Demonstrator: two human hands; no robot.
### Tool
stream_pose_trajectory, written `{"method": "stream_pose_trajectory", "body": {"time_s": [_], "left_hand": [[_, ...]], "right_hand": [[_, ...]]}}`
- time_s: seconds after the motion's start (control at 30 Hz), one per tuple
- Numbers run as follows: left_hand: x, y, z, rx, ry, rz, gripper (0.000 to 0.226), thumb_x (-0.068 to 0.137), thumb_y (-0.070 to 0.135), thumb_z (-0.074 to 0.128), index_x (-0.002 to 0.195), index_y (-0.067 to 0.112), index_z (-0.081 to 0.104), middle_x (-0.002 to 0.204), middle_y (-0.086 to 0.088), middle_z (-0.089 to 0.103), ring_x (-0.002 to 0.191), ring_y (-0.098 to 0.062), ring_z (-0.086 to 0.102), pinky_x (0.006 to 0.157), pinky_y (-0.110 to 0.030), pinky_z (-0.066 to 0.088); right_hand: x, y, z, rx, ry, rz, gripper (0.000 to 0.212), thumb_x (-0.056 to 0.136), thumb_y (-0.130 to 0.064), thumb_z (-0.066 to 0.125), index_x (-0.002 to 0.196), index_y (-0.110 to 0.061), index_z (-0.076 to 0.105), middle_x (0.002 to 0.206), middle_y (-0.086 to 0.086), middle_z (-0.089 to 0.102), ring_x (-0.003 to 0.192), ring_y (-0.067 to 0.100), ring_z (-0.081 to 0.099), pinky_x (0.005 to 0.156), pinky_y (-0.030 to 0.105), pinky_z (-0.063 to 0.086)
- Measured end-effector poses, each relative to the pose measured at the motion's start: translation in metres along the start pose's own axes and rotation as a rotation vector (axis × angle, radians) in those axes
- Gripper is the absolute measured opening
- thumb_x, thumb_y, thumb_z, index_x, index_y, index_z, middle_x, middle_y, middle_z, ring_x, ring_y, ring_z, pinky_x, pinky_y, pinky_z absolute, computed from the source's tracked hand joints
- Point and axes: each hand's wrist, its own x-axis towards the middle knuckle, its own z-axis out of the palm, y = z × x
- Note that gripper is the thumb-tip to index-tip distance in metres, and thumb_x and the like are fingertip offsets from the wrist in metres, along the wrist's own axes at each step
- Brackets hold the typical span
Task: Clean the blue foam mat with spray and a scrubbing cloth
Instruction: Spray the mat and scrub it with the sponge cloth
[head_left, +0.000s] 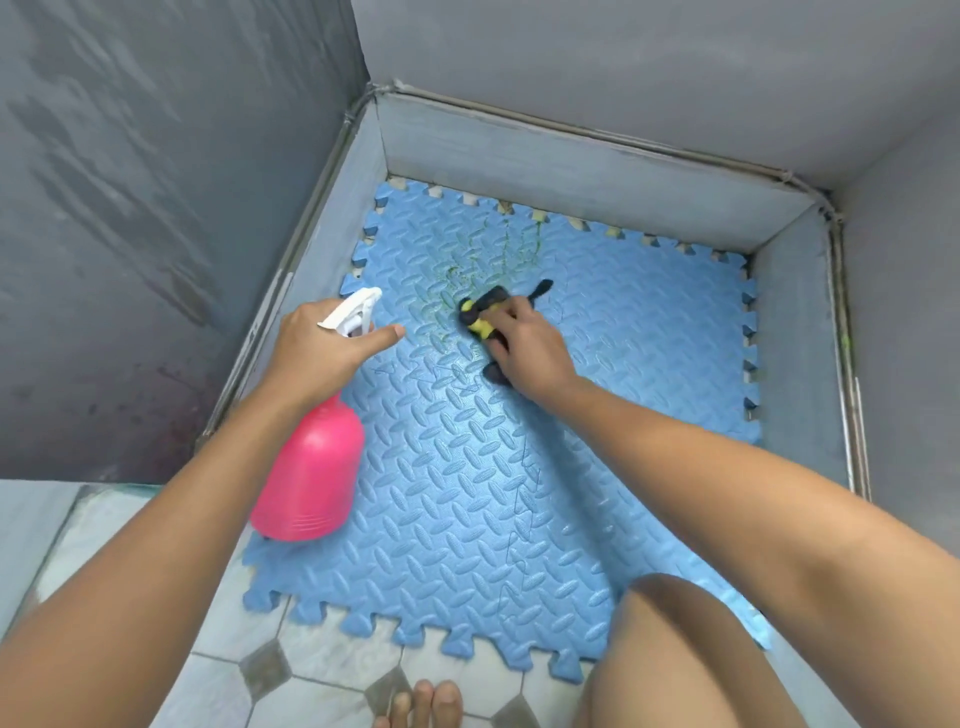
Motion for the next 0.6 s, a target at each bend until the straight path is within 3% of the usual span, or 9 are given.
{"method": "stream_pose_trajectory", "body": {"time_s": [0.1, 0.23, 0.3, 0.37, 0.47, 0.53, 0.6], "left_hand": [[0.009, 0.004, 0.010, 0.016, 0.017, 0.011, 0.059, 0.074, 0.049, 0.086, 0.062, 0.006, 0.048, 0.055, -0.004, 0.047, 0.054, -0.019, 0.040, 0.060, -0.036, 0.037], [0.013, 0.008, 0.019, 0.115, 0.007, 0.075, 0.056, 0.074, 0.048, 0.086, 0.061, 0.012, 0.046, 0.058, -0.004, 0.045, 0.056, -0.020, 0.040, 0.062, -0.036, 0.035], [0.015, 0.006, 0.020, 0.127, -0.013, 0.078, 0.057, 0.075, 0.047, 0.087, 0.062, 0.010, 0.047, 0.058, -0.004, 0.046, 0.056, -0.020, 0.041, 0.063, -0.036, 0.036], [0.016, 0.004, 0.019, 0.119, -0.022, 0.063, 0.063, 0.070, 0.055, 0.083, 0.065, 0.002, 0.050, 0.060, -0.007, 0.047, 0.059, -0.023, 0.041, 0.065, -0.037, 0.038], [0.016, 0.003, 0.019, 0.119, -0.016, 0.038, 0.071, 0.066, 0.060, 0.076, 0.072, -0.006, 0.053, 0.063, -0.010, 0.047, 0.062, -0.025, 0.041, 0.066, -0.036, 0.037], [0.018, 0.003, 0.020, 0.119, -0.021, 0.031, 0.070, 0.067, 0.059, 0.079, 0.072, -0.006, 0.053, 0.064, -0.010, 0.047, 0.063, -0.025, 0.042, 0.065, -0.035, 0.036], [0.018, 0.005, 0.022, 0.135, -0.019, 0.023, 0.065, 0.073, 0.052, 0.086, 0.069, -0.001, 0.050, 0.065, -0.010, 0.047, 0.063, -0.025, 0.041, 0.061, -0.036, 0.033]], "right_hand": [[-0.034, -0.036, 0.019, 0.018, -0.117, -0.209, 0.034, 0.093, -0.020, 0.060, 0.127, -0.016, 0.061, 0.116, 0.006, 0.054, 0.098, 0.027, 0.057, 0.075, 0.037, 0.048], [-0.046, -0.009, 0.005, 0.007, -0.210, -0.340, 0.034, 0.092, -0.019, 0.059, 0.126, -0.020, 0.061, 0.121, 0.004, 0.055, 0.103, 0.025, 0.058, 0.075, 0.034, 0.049], [-0.033, 0.032, -0.013, -0.022, -0.144, -0.180, 0.032, 0.092, -0.022, 0.059, 0.124, -0.025, 0.060, 0.126, 0.003, 0.053, 0.106, 0.026, 0.059, 0.081, 0.037, 0.051], [-0.016, 0.081, -0.036, -0.049, 0.035, 0.155, 0.030, 0.093, -0.024, 0.056, 0.122, -0.027, 0.061, 0.128, 0.005, 0.050, 0.106, 0.031, 0.060, 0.085, 0.038, 0.048], [-0.002, 0.124, -0.054, -0.004, 0.261, 0.688, 0.031, 0.098, -0.025, 0.053, 0.126, -0.013, 0.061, 0.131, 0.015, 0.046, 0.099, 0.042, 0.060, 0.082, 0.040, 0.045], [-0.001, 0.105, -0.047, -0.035, 0.263, 0.729, 0.032, 0.098, -0.024, 0.052, 0.125, -0.009, 0.061, 0.132, 0.016, 0.046, 0.098, 0.042, 0.060, 0.081, 0.042, 0.047], [-0.010, 0.062, -0.031, -0.011, 0.202, 0.499, 0.032, 0.097, -0.025, 0.055, 0.126, -0.012, 0.061, 0.131, 0.013, 0.049, 0.098, 0.037, 0.061, 0.080, 0.040, 0.048]]}}
